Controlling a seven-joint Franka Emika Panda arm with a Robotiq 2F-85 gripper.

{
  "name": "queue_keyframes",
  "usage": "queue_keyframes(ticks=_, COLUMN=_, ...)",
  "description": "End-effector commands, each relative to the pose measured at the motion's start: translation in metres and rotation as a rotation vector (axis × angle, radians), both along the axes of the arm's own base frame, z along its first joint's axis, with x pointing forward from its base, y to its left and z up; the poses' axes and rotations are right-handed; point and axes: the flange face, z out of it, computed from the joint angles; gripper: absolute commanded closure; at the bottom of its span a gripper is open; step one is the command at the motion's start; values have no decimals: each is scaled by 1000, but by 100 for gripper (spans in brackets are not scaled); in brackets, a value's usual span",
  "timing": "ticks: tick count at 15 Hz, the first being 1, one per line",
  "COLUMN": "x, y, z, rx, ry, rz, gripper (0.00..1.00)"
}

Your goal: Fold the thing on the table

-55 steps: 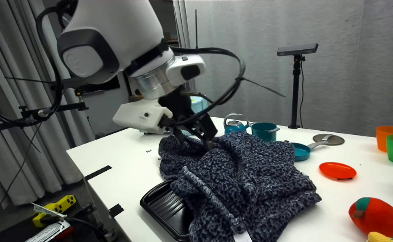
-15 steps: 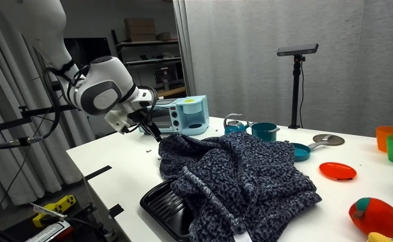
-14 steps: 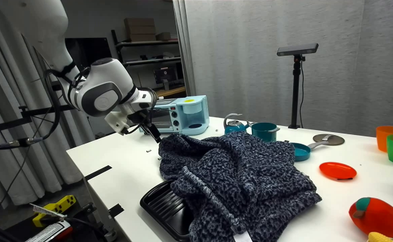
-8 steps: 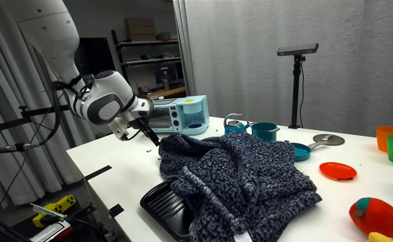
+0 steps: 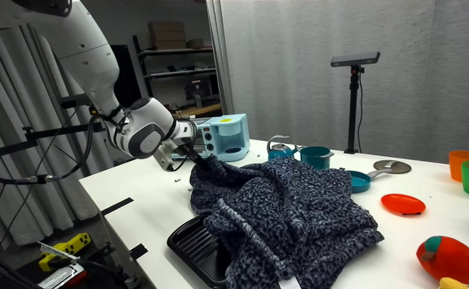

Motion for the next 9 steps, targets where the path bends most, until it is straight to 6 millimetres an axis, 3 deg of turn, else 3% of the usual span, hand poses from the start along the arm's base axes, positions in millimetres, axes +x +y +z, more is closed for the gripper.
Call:
queue_keyframes(ticks=1, x=22, y=-11, z=-13, rx=-54, ry=-63, rz=-30, gripper=26)
queue_keyframes(ticks=6, x=13, y=-16, z=3, rx=-133, ry=-82, rz=0, gripper=64)
queue_keyframes(ticks=9, x=9, y=-20, z=36, rx=-186, ry=-128, rz=22, gripper=86)
